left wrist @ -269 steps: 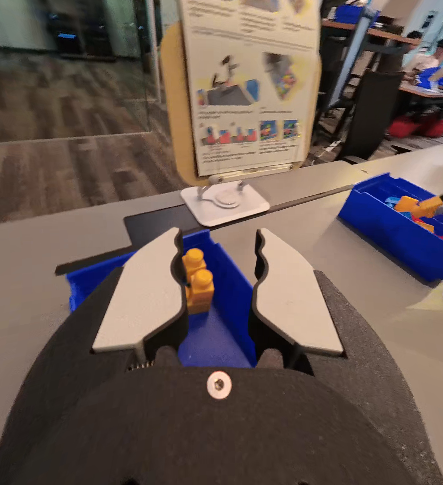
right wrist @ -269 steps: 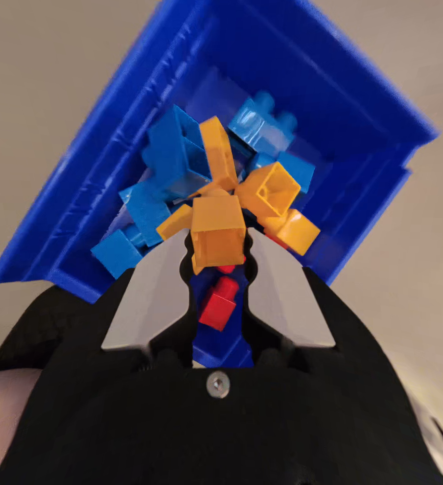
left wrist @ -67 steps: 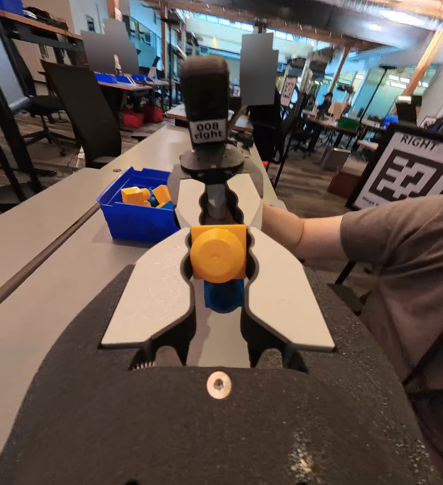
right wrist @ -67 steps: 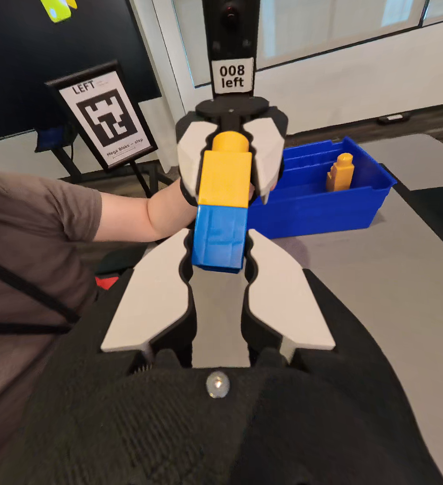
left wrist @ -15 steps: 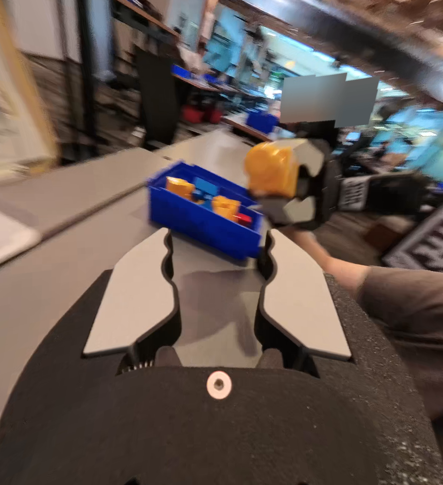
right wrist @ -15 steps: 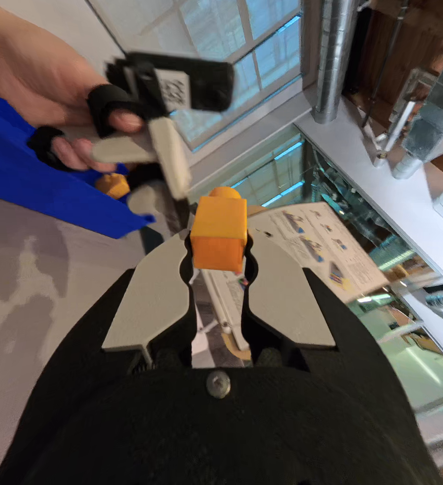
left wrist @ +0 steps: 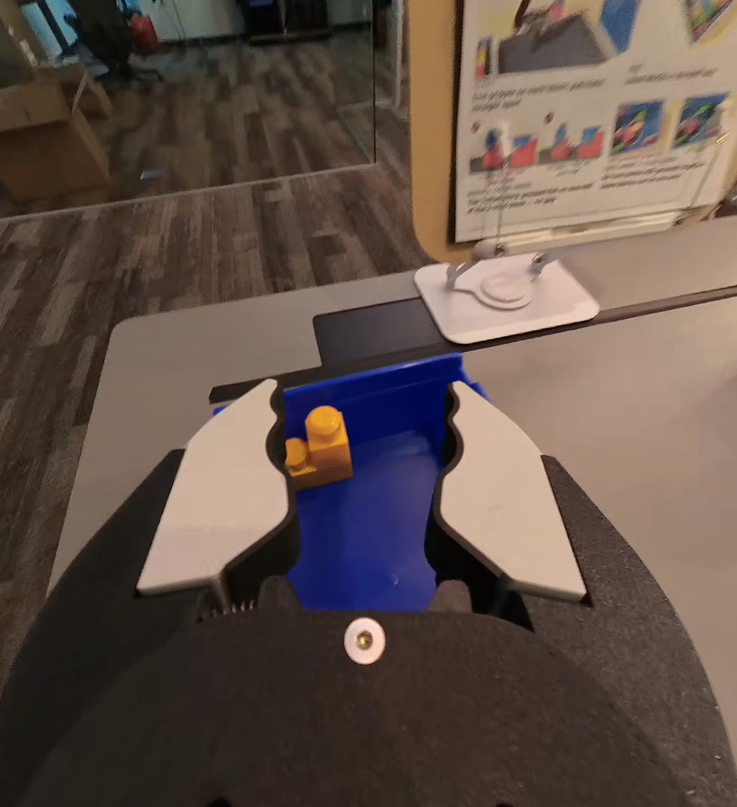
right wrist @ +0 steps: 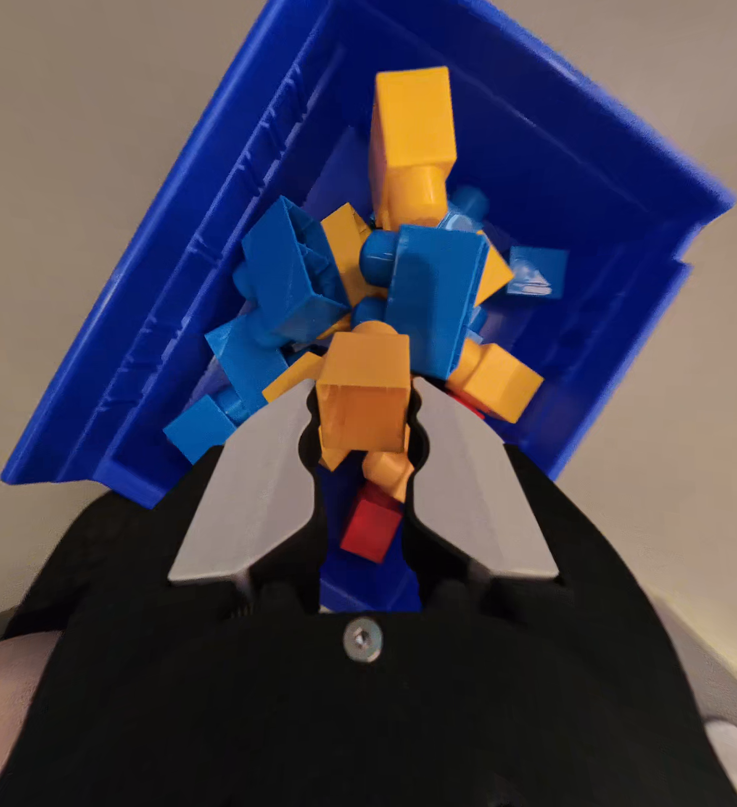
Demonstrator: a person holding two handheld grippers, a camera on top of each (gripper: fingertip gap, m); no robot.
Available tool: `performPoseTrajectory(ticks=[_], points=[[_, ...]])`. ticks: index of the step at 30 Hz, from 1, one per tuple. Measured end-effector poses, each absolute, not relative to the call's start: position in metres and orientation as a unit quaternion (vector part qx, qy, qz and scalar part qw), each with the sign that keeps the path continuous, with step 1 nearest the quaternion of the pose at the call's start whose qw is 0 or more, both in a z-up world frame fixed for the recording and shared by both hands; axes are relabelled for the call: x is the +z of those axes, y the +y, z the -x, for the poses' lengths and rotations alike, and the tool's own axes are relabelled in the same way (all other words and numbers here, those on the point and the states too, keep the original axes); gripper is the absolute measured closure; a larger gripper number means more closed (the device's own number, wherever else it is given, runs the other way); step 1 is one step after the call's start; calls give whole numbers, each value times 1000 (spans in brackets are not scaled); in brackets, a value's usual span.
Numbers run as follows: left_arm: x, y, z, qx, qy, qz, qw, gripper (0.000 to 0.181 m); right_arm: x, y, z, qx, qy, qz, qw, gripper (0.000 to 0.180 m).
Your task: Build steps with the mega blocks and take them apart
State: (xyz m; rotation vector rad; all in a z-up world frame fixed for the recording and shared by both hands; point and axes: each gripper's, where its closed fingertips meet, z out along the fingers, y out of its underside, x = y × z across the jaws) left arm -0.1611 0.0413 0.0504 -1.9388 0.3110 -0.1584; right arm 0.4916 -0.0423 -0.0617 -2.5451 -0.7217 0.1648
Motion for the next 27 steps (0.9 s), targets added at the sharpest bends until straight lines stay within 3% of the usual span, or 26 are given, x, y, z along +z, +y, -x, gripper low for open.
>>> performPoseTrajectory(ticks=[5, 10, 16, 27], points=[[4, 66, 174, -23, 139, 848, 510, 110, -81, -39, -499, 39, -260, 942, 210, 141], [-33, 84, 173, -17, 137, 871, 472, 109, -53, -23, -494, 6, -260, 924, 280, 123], [-67, 100, 184, 17, 116, 893, 436, 123, -27, -17, -487, -42, -283, 899, 333, 122], [-97, 102, 186, 45, 137, 910, 390, 143, -28, -11, -473, -62, -309, 892, 324, 124]])
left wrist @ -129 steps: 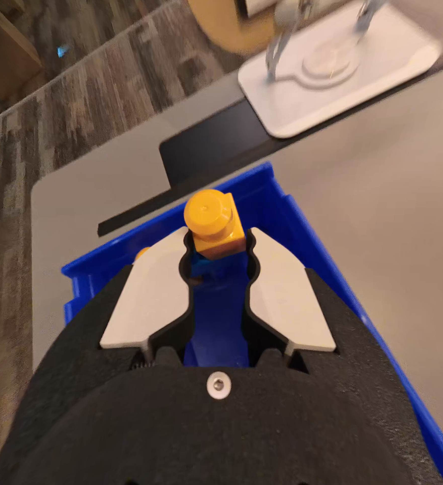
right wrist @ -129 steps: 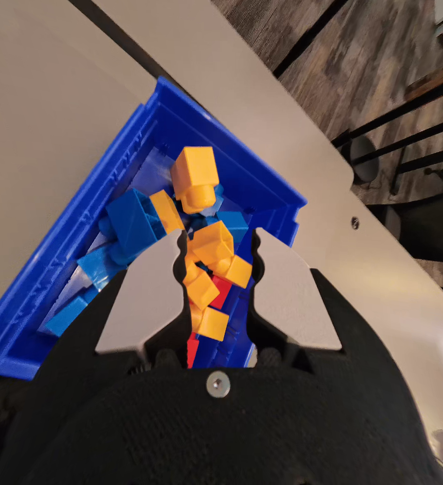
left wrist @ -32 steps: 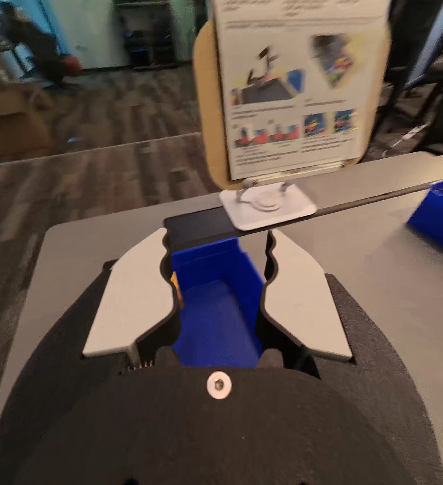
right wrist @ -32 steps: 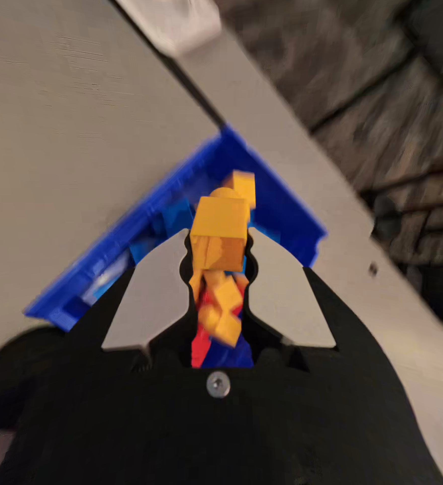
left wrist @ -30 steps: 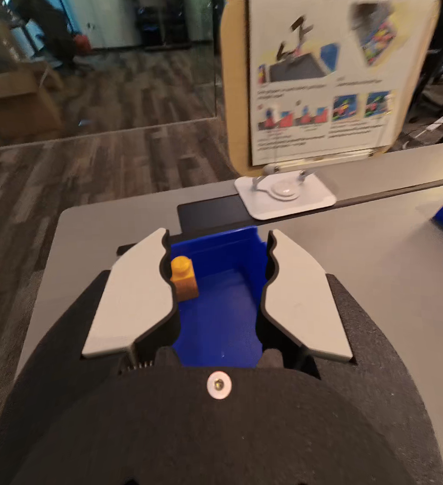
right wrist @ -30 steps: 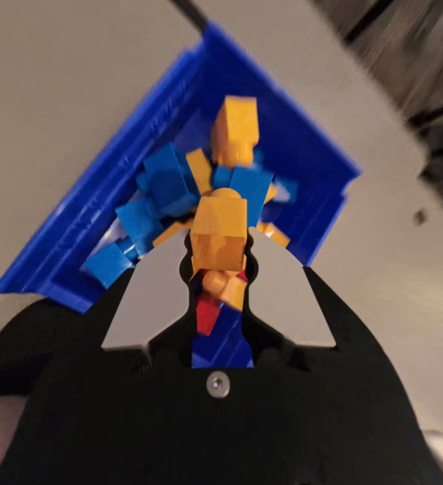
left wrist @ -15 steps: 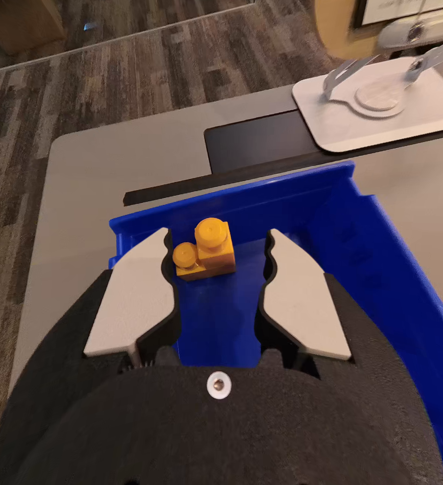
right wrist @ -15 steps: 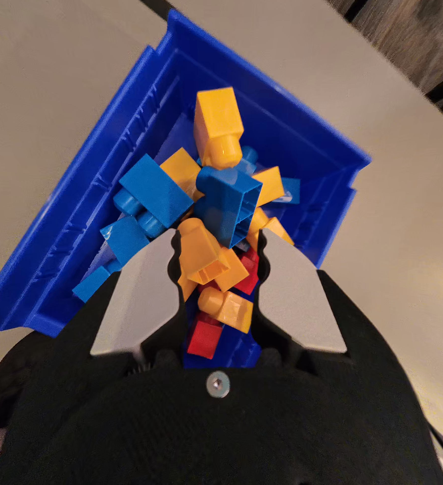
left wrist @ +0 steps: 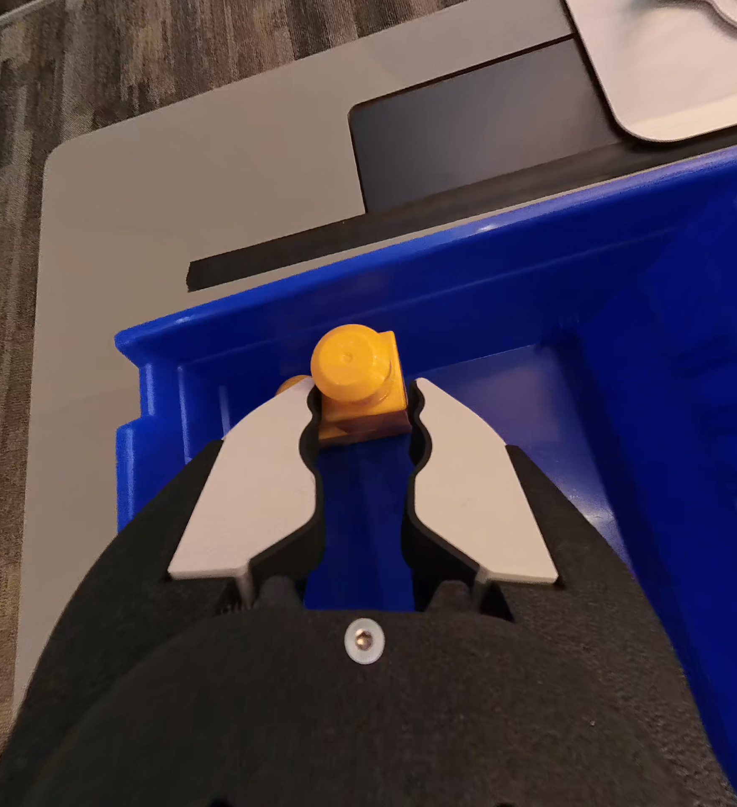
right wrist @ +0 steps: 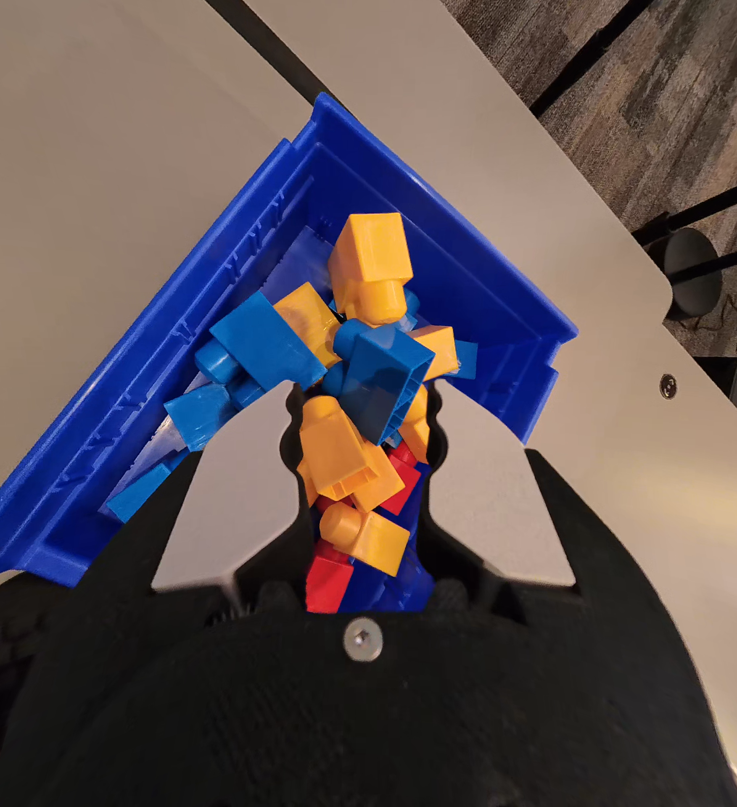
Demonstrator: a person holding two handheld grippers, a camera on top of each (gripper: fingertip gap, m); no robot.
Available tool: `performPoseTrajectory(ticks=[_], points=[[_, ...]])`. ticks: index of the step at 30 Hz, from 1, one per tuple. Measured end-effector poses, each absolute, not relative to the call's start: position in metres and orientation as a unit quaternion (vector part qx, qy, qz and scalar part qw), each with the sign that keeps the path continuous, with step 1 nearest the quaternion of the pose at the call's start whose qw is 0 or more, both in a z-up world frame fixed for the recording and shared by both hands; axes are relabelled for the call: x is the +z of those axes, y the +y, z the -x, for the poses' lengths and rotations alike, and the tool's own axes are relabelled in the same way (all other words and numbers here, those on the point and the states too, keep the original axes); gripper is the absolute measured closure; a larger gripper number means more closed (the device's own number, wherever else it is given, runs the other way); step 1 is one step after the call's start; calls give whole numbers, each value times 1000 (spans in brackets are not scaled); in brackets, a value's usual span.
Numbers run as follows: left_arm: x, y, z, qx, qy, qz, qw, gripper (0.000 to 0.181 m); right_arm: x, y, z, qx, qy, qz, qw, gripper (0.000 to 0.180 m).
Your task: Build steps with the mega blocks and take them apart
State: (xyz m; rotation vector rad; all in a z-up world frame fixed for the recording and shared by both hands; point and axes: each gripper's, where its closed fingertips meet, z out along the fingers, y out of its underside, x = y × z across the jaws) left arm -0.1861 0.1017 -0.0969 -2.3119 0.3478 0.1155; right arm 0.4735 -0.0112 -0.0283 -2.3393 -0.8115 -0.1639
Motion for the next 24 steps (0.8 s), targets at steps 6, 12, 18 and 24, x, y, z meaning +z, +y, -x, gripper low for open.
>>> performPoseTrajectory(ticks=[6, 12, 18, 24], points=[[-82, 94, 181, 57, 164, 903, 392, 143, -27, -7, -471, -89, -315, 889, 321, 124], [12, 69, 145, 43, 185, 847, 497, 143, 32, 10, -440, -135, -304, 832, 445, 124], [92, 6, 44, -128, 268, 759, 579, 143, 100, -9, -260, 58, -402, 628, 664, 118], [110, -53, -49, -294, 341, 700, 555, 143, 73, -73, -122, 209, -456, 508, 700, 100]])
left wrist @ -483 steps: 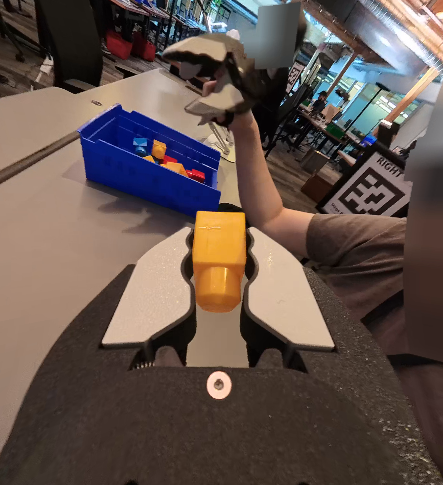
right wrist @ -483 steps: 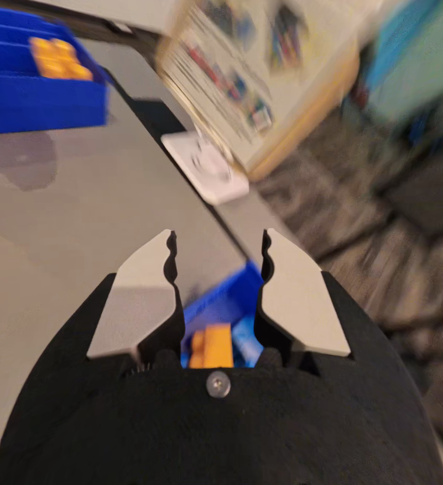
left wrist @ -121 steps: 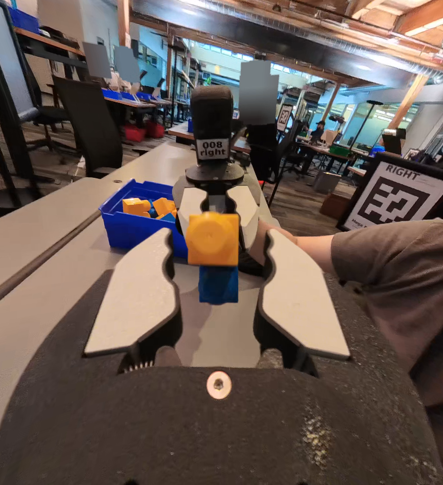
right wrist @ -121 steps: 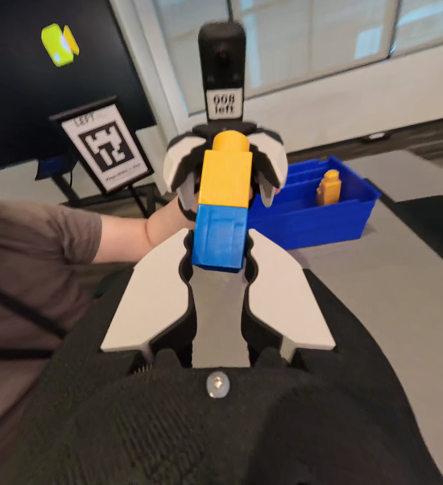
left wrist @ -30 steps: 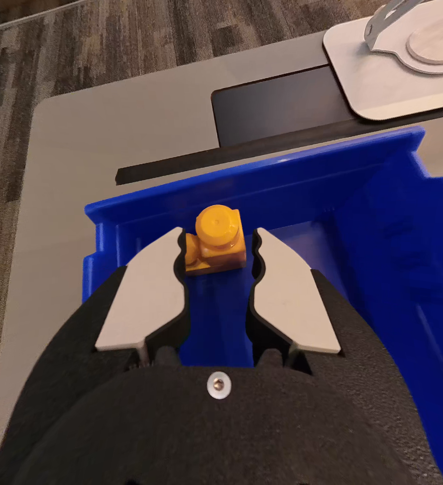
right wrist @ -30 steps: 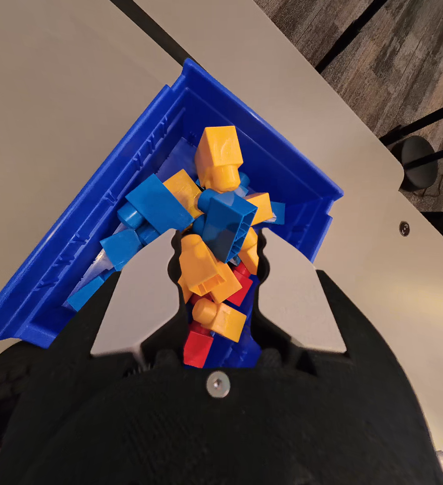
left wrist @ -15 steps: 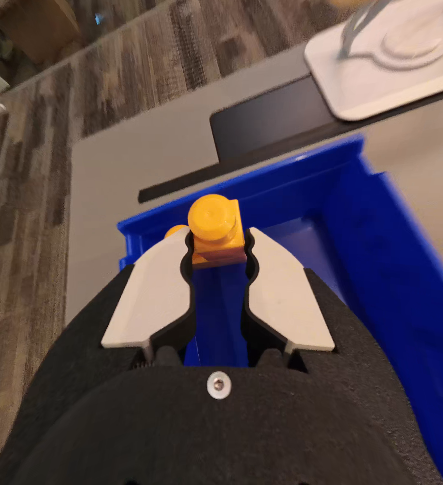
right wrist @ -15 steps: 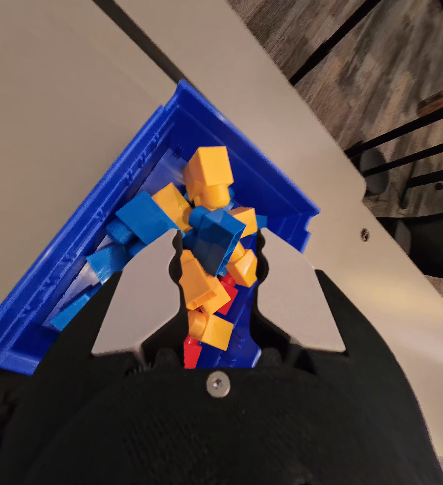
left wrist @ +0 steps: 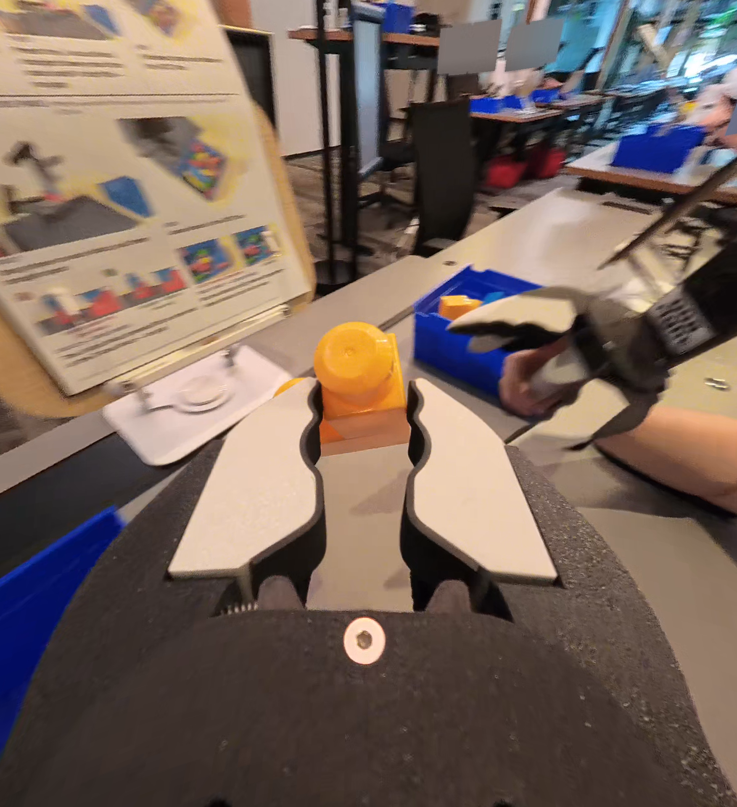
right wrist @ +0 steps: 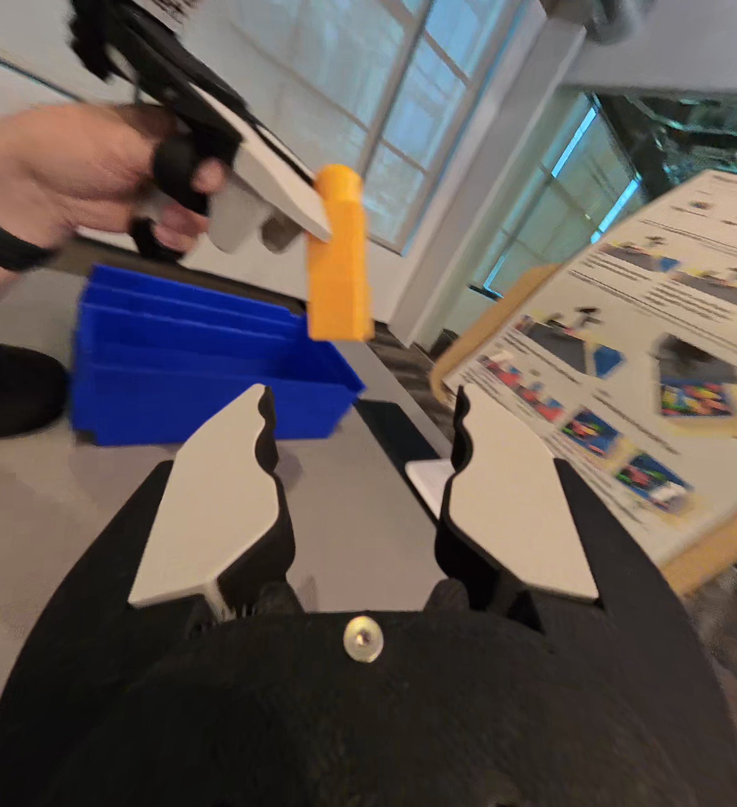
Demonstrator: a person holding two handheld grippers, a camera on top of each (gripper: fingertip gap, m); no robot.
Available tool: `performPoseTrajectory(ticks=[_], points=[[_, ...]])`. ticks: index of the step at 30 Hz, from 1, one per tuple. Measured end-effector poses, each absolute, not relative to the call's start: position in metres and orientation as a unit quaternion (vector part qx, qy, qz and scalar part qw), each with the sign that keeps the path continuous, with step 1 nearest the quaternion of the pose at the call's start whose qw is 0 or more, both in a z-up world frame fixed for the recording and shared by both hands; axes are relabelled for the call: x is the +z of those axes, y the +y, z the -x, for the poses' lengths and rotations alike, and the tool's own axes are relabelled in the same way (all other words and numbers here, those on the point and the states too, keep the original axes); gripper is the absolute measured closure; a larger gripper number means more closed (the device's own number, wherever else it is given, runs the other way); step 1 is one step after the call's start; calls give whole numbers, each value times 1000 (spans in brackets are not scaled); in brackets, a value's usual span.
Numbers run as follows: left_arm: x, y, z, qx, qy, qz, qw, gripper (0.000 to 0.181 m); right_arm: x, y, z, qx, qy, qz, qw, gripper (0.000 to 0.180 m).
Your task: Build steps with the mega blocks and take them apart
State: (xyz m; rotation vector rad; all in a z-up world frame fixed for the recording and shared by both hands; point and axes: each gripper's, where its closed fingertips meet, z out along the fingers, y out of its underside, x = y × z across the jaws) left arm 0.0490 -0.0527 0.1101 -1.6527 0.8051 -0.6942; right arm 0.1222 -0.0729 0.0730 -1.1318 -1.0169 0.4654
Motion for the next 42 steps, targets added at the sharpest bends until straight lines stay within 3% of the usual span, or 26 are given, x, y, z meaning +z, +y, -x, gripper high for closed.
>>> performPoseTrajectory(ticks=[8, 9, 10, 13, 14, 16, 17, 21, 23, 27, 32, 42], points=[[98, -89, -114, -453, 364, 664, 471, 144, 61, -71, -111, 169, -419, 500, 739, 105], [94, -88, -117, -455, 366, 667, 463, 143, 59, -71, -111, 176, -423, 503, 733, 112], [93, -86, -119, -458, 360, 667, 465, 144, 58, -71, -112, 182, -427, 504, 729, 134], [90, -86, -121, -434, 392, 655, 479, 141, 56, -70, -117, 234, -437, 512, 702, 138], [88, -86, -121, -414, 407, 654, 486, 136, 57, -71, -119, 276, -435, 516, 684, 138], [83, -80, -117, -342, 434, 660, 509, 103, 61, -73, -123, 377, -424, 523, 636, 138], [81, -79, -115, -306, 454, 656, 519, 98, 64, -77, -124, 431, -423, 518, 606, 139], [72, -86, -116, -217, 522, 630, 533, 100, 59, -106, -131, 596, -472, 481, 436, 139], [68, -100, -126, -228, 544, 618, 519, 105, 48, -114, -134, 608, -501, 468, 400, 139], [56, -111, -137, -227, 566, 620, 493, 111, 24, -124, -131, 574, -560, 456, 386, 138], [38, -121, -145, -237, 595, 627, 444, 141, 13, -130, -124, 554, -584, 450, 385, 139], [41, -123, -145, -247, 593, 624, 444, 143, 8, -127, -126, 538, -594, 442, 404, 138]])
